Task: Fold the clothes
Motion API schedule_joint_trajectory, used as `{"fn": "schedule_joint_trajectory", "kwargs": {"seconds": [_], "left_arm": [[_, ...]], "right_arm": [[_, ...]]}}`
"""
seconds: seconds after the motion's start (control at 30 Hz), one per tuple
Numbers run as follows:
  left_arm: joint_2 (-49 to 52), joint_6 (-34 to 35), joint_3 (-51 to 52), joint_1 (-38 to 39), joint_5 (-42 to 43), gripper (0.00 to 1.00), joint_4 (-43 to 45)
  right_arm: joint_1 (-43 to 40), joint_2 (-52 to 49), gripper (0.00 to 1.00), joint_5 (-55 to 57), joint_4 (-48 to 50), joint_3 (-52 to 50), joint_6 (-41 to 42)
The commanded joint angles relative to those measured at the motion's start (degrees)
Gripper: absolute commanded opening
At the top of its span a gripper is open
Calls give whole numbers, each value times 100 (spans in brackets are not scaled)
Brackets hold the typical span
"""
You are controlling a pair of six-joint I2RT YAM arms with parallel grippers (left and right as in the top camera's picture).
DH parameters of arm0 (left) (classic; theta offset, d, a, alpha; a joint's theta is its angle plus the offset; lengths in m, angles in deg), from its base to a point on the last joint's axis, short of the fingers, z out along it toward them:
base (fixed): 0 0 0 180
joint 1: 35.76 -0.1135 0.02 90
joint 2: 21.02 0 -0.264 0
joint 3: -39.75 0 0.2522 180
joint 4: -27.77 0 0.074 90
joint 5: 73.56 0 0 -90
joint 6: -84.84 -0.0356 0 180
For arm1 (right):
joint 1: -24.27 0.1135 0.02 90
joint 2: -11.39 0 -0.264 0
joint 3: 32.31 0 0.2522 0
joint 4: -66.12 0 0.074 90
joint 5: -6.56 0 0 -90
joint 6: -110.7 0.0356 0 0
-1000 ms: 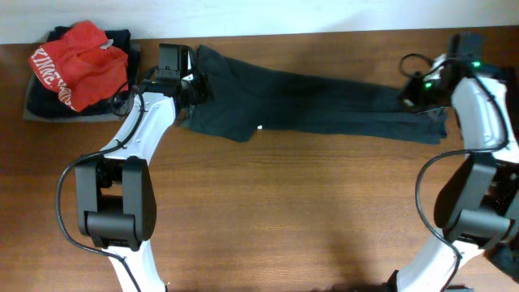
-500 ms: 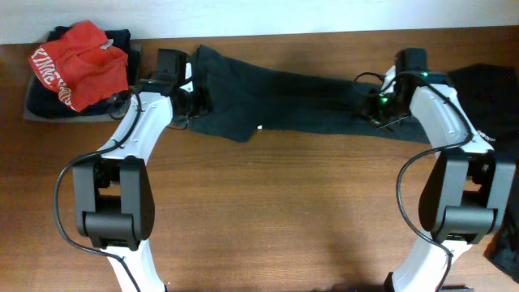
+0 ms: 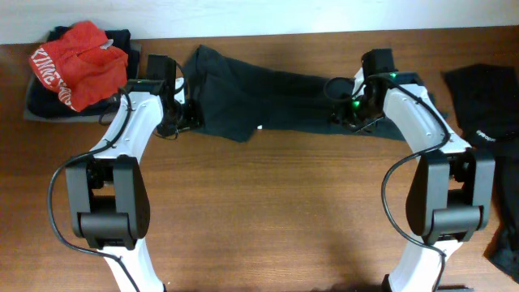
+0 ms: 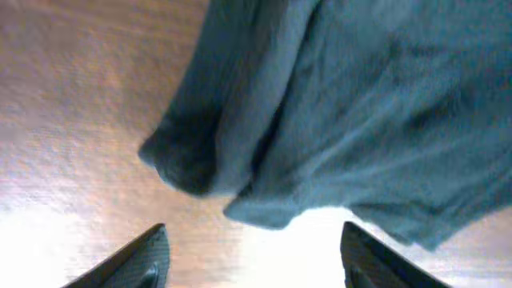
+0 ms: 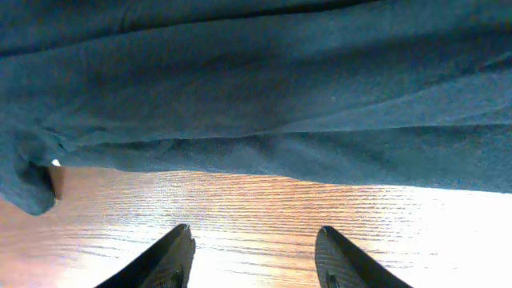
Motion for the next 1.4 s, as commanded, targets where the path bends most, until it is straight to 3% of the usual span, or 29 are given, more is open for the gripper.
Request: {"fn": "schedule_joint_trajectory", "kwargs": {"seconds": [0.0, 0.23, 0.4, 1.07, 1.23, 1.37], "left_arm": [[7, -92, -72, 31, 426, 60, -232], [9, -94, -72, 155, 407, 61, -249], [92, -96, -72, 146, -144, 61, -79], [682, -98, -72, 127, -33, 60, 619], [680, -96, -76, 127, -33, 36, 745], [673, -94, -85, 127, -31, 27, 715]], "right_arm": [[125, -7, 57, 398, 2, -98, -17], [144, -7, 61, 450, 293, -435, -15], [144, -9, 61, 450, 442, -750, 44], [144, -9, 60, 450, 907, -1078, 133], [144, -7, 61, 450, 909, -1080, 133], [144, -7, 61, 450, 909, -1080, 133]]}}
